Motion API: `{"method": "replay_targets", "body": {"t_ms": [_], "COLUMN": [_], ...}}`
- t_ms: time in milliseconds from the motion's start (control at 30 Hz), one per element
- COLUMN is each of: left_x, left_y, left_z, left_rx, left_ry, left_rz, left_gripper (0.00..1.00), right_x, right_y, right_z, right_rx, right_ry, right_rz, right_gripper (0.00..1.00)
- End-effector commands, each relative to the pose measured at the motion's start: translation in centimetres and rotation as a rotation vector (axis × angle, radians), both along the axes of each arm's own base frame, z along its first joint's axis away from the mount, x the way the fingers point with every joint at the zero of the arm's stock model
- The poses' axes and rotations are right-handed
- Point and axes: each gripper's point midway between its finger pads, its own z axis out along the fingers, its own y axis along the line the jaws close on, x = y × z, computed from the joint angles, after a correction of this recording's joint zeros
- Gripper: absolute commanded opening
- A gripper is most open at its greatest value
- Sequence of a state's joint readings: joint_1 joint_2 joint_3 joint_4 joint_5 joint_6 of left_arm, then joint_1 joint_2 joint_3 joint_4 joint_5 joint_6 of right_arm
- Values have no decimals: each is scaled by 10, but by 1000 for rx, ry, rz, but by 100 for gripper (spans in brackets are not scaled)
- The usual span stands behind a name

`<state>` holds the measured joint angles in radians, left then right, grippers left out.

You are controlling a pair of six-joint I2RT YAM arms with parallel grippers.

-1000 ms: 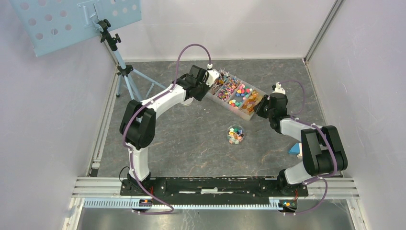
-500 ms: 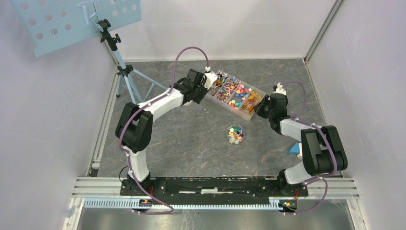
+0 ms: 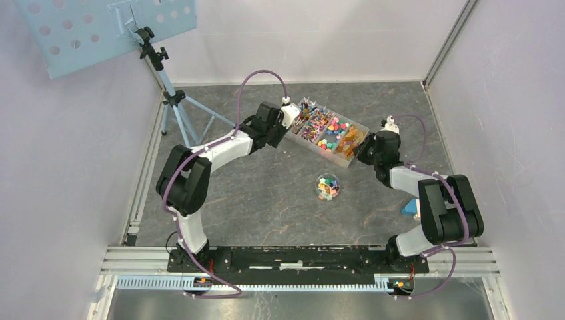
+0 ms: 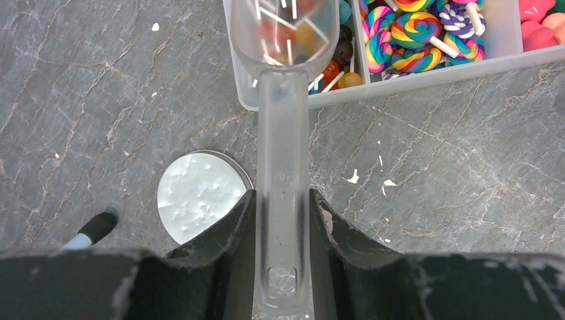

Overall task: Pack the candies
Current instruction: Scoop the fake candies from the storage box.

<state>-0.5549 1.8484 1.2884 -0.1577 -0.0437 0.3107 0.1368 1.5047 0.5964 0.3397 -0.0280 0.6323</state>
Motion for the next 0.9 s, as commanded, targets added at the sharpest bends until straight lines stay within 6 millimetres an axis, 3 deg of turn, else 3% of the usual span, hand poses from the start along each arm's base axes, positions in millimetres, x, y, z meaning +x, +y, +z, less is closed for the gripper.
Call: {"method": "replay_targets", "body": {"t_ms": [0, 867], "left_x": [8, -1], "left_y": [7, 11], "left_z": [26, 56], "left_rx": [-59, -171], "left_ry": [-62, -133], "left_rz": [51, 60], "left_gripper": [2, 2], "right_x": [-2, -1], "right_y": [-2, -12], "right_z": [-4, -4], "right_rx": [1, 30], "right_ry": [-1, -18], "right_rz": [4, -66], "right_gripper": [9, 7]}}
